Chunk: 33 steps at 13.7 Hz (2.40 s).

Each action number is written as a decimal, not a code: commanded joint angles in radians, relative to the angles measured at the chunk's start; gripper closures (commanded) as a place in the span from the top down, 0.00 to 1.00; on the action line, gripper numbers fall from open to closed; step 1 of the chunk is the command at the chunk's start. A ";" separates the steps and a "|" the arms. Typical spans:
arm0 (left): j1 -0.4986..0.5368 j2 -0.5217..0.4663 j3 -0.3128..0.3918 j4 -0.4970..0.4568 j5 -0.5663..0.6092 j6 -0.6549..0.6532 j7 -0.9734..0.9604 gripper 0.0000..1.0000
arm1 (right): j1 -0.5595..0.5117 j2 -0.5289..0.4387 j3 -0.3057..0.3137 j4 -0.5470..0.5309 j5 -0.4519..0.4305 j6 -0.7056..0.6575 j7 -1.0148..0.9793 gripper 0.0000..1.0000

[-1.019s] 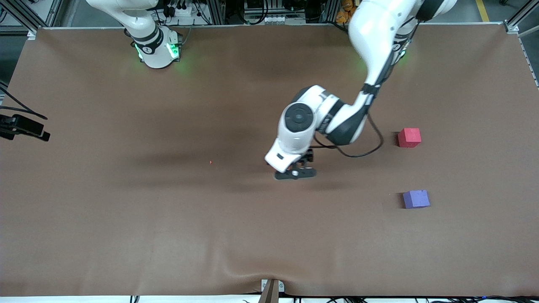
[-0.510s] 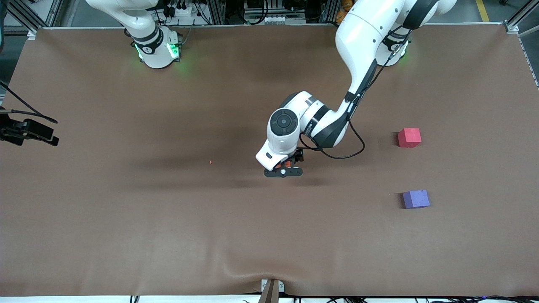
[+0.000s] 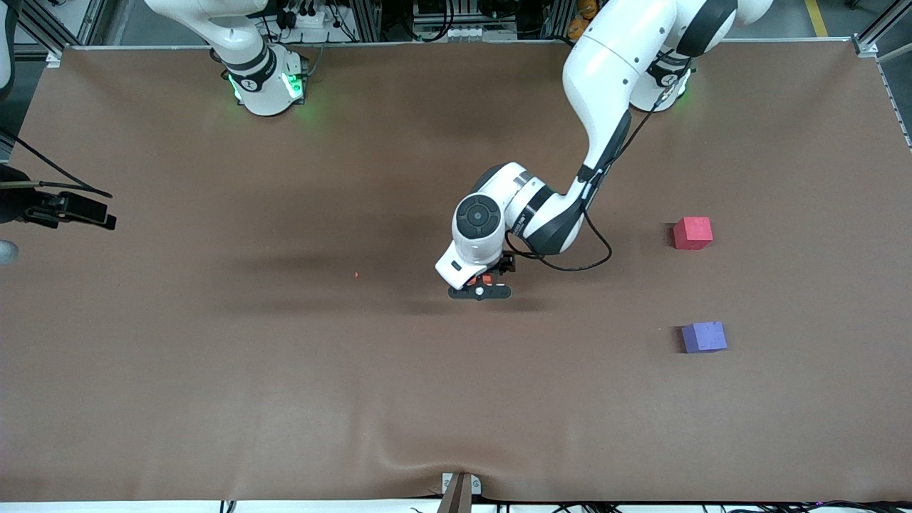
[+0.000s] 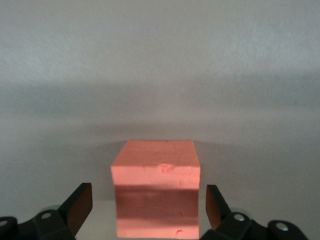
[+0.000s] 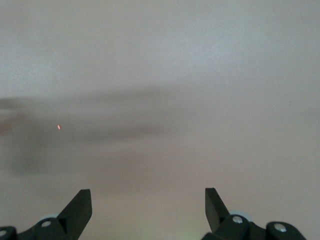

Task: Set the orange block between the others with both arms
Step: 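Lower the left gripper onto the orange cube and grasp it, then carry the orange cube with the left gripper between pink and blue cubes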

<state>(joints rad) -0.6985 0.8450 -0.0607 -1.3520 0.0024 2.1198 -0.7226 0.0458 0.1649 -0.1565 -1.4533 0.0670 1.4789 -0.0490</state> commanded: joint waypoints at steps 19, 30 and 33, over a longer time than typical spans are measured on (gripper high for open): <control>0.517 -0.451 0.001 -0.303 -0.033 -0.239 0.335 0.00 | 0.071 -0.007 -0.002 0.005 -0.016 0.005 0.006 1.00; 0.761 -0.454 0.006 -0.630 0.020 0.159 0.716 0.01 | 0.086 0.059 0.000 0.005 -0.006 0.097 0.007 1.00; 0.783 -0.420 0.006 -0.633 0.044 0.206 0.747 0.01 | 0.083 0.057 0.000 0.008 -0.009 0.097 0.001 1.00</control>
<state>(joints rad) 0.0609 0.4177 -0.0467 -1.9708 0.0212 2.2878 0.0020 0.1254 0.2242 -0.1541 -1.4527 0.0661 1.5732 -0.0488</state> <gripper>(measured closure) 0.405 0.000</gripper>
